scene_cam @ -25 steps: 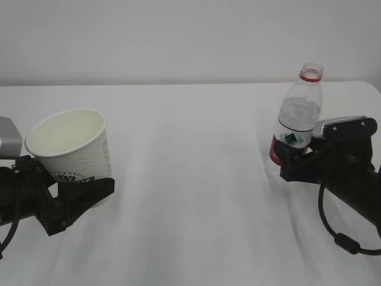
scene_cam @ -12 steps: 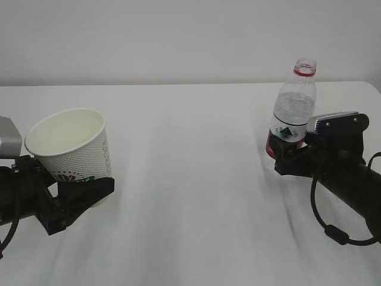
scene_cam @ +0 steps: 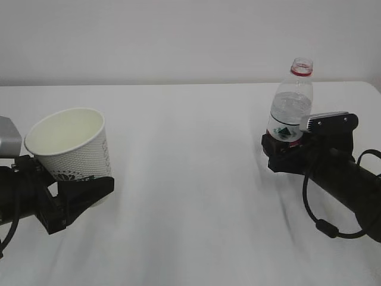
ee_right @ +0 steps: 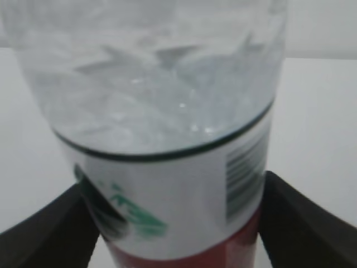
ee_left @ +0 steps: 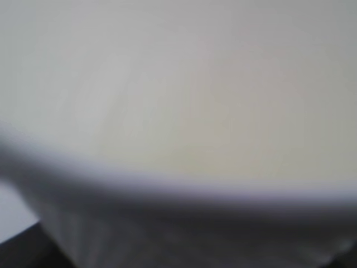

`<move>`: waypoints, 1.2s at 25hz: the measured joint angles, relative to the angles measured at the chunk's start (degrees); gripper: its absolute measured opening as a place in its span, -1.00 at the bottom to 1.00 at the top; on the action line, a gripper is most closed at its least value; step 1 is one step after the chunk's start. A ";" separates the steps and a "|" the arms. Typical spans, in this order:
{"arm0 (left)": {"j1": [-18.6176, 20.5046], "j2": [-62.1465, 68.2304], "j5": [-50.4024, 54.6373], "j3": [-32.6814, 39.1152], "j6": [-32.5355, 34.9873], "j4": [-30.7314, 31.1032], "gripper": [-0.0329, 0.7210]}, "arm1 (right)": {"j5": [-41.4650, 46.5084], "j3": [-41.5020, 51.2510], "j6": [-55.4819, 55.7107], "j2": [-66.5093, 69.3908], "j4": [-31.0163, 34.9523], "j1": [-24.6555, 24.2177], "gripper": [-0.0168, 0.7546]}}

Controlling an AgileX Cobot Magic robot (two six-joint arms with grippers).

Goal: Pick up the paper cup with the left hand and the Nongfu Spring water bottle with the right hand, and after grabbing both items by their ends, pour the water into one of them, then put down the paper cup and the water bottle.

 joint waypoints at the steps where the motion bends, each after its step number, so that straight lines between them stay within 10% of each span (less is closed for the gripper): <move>1: 0.00 0.00 0.00 0.00 0.00 -0.18 0.60 | 0.00 -0.21 0.11 0.00 0.00 0.00 0.70; 30: 0.00 0.00 0.00 0.00 0.00 -0.52 0.60 | 0.00 -1.06 -3.15 -0.39 -2.25 0.00 0.37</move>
